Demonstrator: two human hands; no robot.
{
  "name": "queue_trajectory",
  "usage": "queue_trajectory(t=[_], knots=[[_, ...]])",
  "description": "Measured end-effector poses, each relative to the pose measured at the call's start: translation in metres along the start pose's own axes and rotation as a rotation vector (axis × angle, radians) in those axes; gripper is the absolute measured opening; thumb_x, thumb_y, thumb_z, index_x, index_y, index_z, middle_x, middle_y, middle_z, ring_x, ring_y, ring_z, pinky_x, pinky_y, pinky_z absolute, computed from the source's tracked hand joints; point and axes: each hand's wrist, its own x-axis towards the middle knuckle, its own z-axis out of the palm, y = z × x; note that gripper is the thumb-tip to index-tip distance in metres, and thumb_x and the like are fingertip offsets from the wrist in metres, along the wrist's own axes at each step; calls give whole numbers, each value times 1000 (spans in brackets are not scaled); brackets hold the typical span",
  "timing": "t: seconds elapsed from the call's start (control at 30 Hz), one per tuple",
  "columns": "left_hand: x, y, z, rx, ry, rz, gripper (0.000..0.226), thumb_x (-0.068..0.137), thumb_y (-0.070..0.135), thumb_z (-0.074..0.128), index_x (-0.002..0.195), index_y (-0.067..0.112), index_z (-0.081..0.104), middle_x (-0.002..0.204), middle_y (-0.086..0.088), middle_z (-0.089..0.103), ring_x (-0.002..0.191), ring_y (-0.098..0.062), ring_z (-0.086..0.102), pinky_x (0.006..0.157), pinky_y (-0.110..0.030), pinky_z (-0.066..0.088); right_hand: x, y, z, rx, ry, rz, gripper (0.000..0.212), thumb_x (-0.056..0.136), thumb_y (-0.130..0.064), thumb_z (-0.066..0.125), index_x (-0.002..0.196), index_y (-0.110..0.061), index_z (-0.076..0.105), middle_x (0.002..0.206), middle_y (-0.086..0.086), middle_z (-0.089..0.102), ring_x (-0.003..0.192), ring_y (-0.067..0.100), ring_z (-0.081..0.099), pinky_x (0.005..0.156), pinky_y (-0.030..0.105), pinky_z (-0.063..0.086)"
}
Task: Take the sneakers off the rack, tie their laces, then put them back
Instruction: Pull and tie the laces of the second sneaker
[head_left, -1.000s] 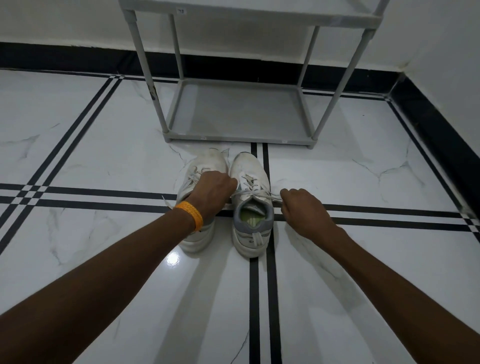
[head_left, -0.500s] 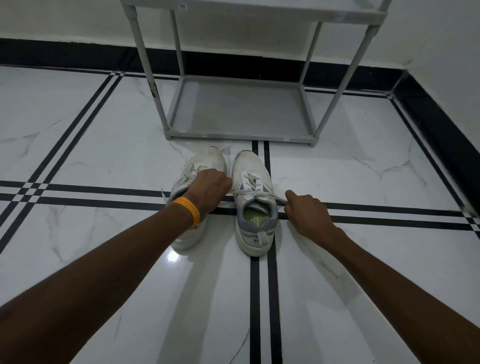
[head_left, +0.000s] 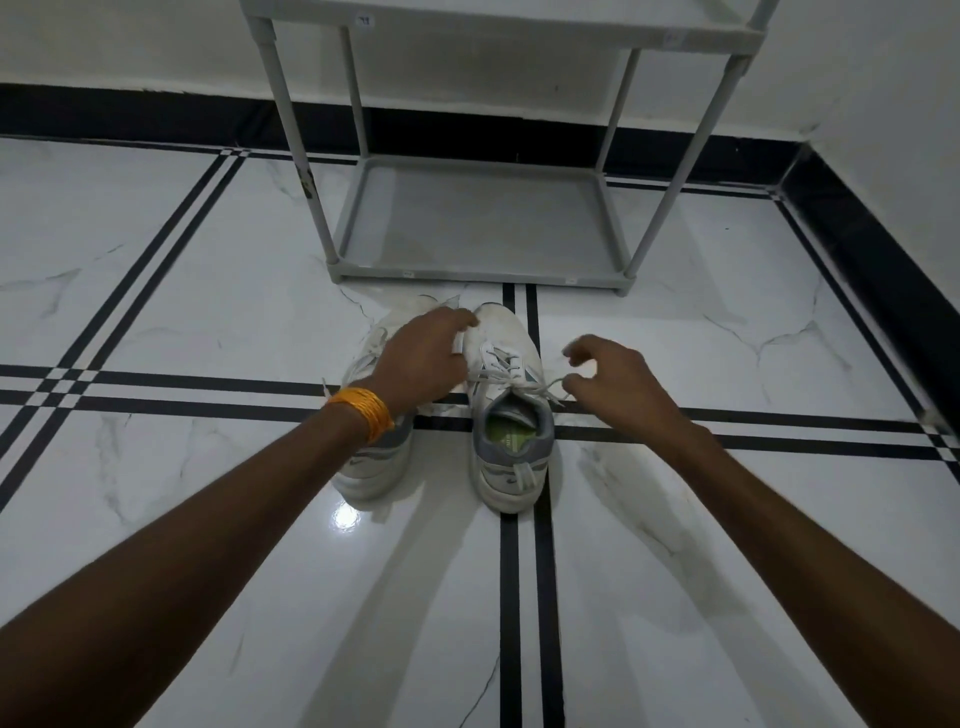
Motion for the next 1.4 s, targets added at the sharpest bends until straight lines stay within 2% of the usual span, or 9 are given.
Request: queue_trajectory(t=[0.17, 0.37, 0.47, 0.6, 0.8, 1.07, 1.27, 1.33, 1.4], knots=[[-13, 10, 41, 132, -207, 147, 44, 97, 14, 49, 140, 10, 46, 132, -15, 52, 112, -31, 57, 95, -38, 47, -7, -23, 39, -366, -95, -157, 25, 95, -21, 56, 111, -2, 63, 110, 18, 64, 95, 32, 63, 71, 28, 38], [-29, 1, 58, 302, -43, 180, 26, 94, 15, 55, 119, 10, 55, 111, -12, 56, 91, -29, 61, 78, -39, 52, -12, -14, 47, -366, 28, -165, 26, 97, -24, 52, 99, -2, 66, 98, 18, 66, 88, 32, 60, 66, 27, 29], [-27, 1, 54, 501, 26, 332, 13, 95, 16, 51, 103, 7, 56, 98, -15, 59, 73, -30, 60, 56, -36, 39, -11, -9, 47, -300, 105, -194, 26, 97, -23, 53, 92, -3, 68, 90, 17, 69, 80, 31, 62, 65, 29, 34], [-23, -15, 46, 613, 36, 507, 9, 88, 15, 60, 92, 7, 58, 79, -13, 59, 54, -29, 57, 44, -32, 35, -13, 5, 45, -400, 89, -288, 13, 90, -18, 64, 92, -5, 63, 89, 16, 64, 76, 32, 62, 63, 34, 44], [-21, -22, 51, 601, 12, 492, 14, 92, 18, 57, 100, 6, 59, 81, -15, 63, 57, -32, 60, 48, -37, 46, -18, 12, 51, -449, 103, -347, 23, 69, -7, 81, 79, -5, 60, 72, 15, 60, 53, 30, 57, 47, 28, 36], [-23, -18, 50, 588, -41, 451, 23, 100, 22, 42, 114, 8, 53, 101, -16, 64, 81, -35, 63, 65, -39, 45, -16, 18, 56, -360, 157, -313, 12, 79, -11, 72, 77, -6, 62, 76, 14, 62, 61, 32, 59, 52, 30, 37], [-22, -6, 49, 623, -80, 307, 18, 96, 24, 49, 109, 11, 52, 102, -11, 65, 85, -35, 64, 64, -37, 41, -11, 19, 56, -303, 129, -249, 16, 92, -18, 58, 81, -7, 61, 80, 13, 62, 70, 32, 59, 59, 31, 36], [-25, -1, 43, 464, -25, 238, 14, 93, 21, 52, 105, 15, 53, 101, -7, 64, 84, -32, 64, 68, -38, 50, -10, 16, 52, -220, 103, -192, 22, 97, -25, 51, 90, -7, 63, 88, 11, 64, 82, 30, 61, 66, 30, 37], [-30, -3, 23, 82, 152, 121, 14, 91, 22, 50, 105, 20, 52, 102, -2, 60, 84, -25, 61, 73, -37, 51, -11, 12, 45, -79, 99, -104, 34, 96, -38, 51, 116, -11, 58, 111, 10, 62, 101, 27, 61, 79, 34, 46]])
